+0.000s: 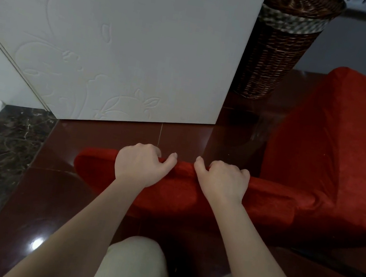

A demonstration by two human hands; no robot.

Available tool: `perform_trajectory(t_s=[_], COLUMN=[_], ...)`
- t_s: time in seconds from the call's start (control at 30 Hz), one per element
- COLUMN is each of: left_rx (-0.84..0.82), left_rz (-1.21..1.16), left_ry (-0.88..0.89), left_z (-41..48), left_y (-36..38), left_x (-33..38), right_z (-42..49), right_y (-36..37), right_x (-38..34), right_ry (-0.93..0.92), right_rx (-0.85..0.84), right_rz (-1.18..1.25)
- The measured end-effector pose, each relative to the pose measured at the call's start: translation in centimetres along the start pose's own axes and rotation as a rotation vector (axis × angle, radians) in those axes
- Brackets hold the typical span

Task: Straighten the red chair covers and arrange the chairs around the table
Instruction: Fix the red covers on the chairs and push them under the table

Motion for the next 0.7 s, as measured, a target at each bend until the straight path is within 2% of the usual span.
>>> perform_trajectory(t_s=[0.2, 0.47, 0.7], left_rx=[0.001, -0.006, -0.004], left_rz=[0.016, 0.011, -0.005], left_ry=[0.044, 0.009, -0.042], left_z=[-0.1, -0.6, -2.7], left_y=[-0.2, -0.3, -0.7], left_x=[-0.4, -0.1, -0.3], right_z=[-1.0, -1.4, -2.6], right_y=[0.1, 0.2, 0.2], right_x=[-0.6, -0.7, -0.1], right_ry=[0.013, 0.034, -0.001], right_rx=[0.043, 0.164, 0.117], right_rz=[-0.014, -0.012, -0.008])
Point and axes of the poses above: each hand's wrist, its own z-axis towards the middle knuckle, its own y-axis out of the palm, x = y × z, the point moved 1 cm from there along z, towards the middle knuckle, and after that the axes turned 3 degrees about -y, right-handed, at the moved point
